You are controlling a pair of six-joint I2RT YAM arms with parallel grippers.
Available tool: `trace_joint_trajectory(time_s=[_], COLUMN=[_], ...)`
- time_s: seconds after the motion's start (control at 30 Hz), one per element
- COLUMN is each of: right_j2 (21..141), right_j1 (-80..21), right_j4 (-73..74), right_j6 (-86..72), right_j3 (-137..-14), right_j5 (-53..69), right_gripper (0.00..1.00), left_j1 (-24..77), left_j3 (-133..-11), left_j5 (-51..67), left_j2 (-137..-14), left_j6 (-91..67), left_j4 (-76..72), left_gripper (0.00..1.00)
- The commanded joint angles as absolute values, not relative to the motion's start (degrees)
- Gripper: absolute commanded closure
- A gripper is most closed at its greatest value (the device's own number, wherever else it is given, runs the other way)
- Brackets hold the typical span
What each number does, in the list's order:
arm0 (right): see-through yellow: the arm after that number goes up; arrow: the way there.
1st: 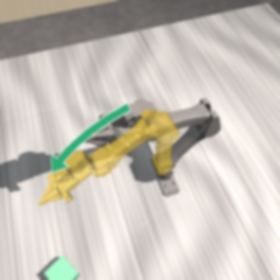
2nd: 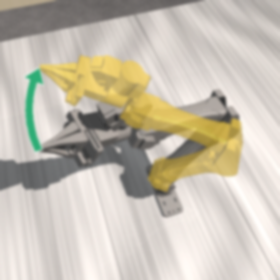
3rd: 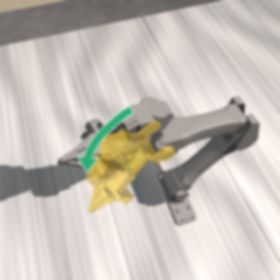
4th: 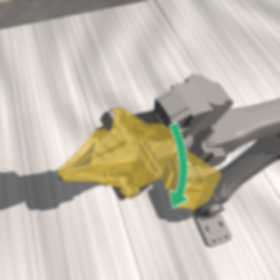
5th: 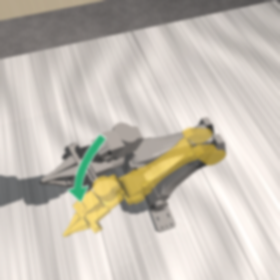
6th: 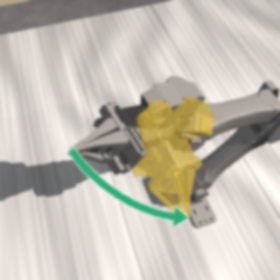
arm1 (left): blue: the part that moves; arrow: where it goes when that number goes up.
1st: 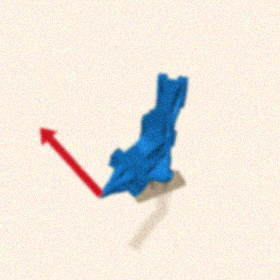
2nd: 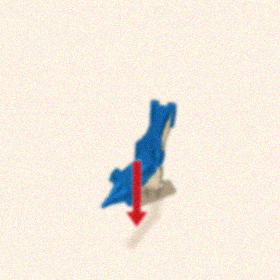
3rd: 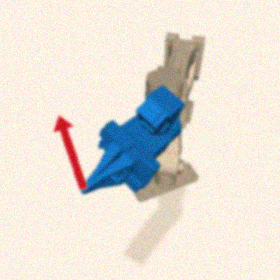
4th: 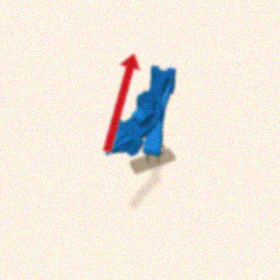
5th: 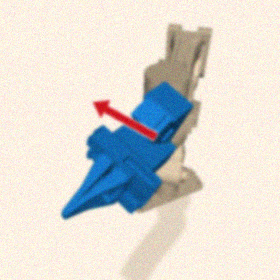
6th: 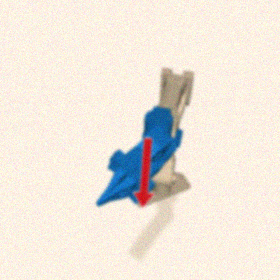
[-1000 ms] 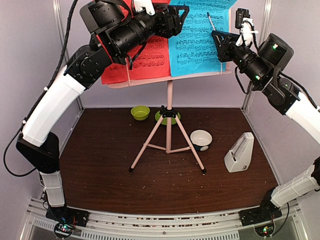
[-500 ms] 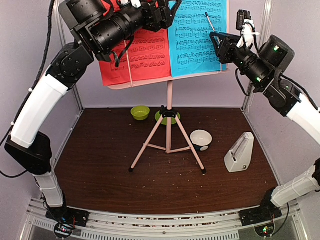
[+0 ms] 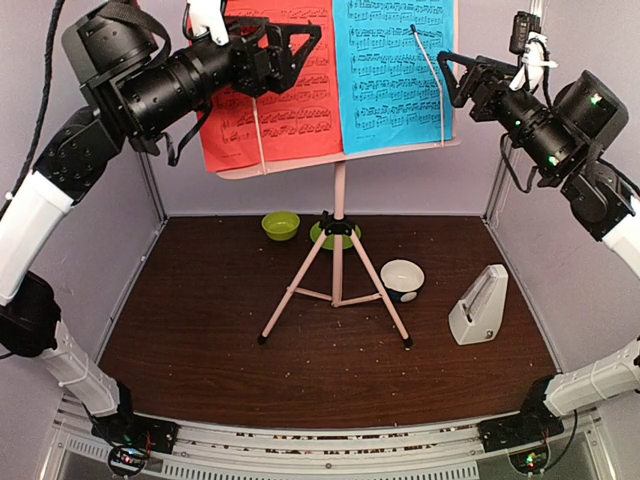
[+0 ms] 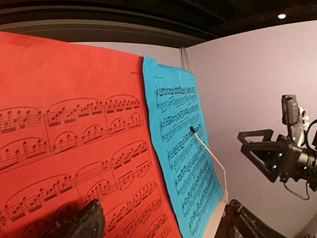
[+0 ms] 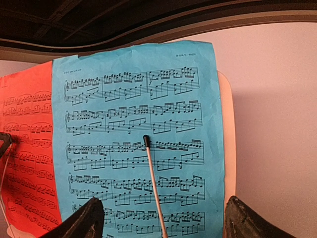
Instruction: Set up the instrument practice props
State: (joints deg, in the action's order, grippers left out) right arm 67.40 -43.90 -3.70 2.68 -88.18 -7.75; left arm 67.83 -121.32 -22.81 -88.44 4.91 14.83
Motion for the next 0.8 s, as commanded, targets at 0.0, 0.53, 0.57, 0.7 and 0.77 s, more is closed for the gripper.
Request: trace_joint_trajectory(time_s=[0.0, 0.53, 0.57, 0.7, 0.77], right_j2=[63.73, 48.92, 48.06, 46.81, 46.99], right_j1=[-43.95, -43.00, -42.86, -41.95, -41.23], right_j4=[-0.08, 22.38, 23.78, 30.50, 35.33], right_j6=[1.77, -10.46, -11.32, -15.41, -17.88], right_j3=[-87.68, -77.09, -76.39, -74.67, -74.54], right_j5=[-8.84, -18.09, -18.41, -20.02, -20.18], right_gripper=[0.12, 0.00, 0.00, 0.00, 0.00], left_j1=[67.95, 61.49, 60.87, 58.23, 57.32], left_j3=[-114.39, -85.26, -84.09, -80.14, -78.59], left_j5=[-27.93, -37.06, -37.16, -35.68, -34.75], left_j2=[-81.28, -59.07, -58.24, -55.95, -55.59], left_j6=[2.16, -20.93, -22.29, -26.88, -28.54], left_j4=[13.46, 19.03, 19.93, 23.15, 24.13], left_gripper=[0.11, 0.02, 0.02, 0.02, 0.02])
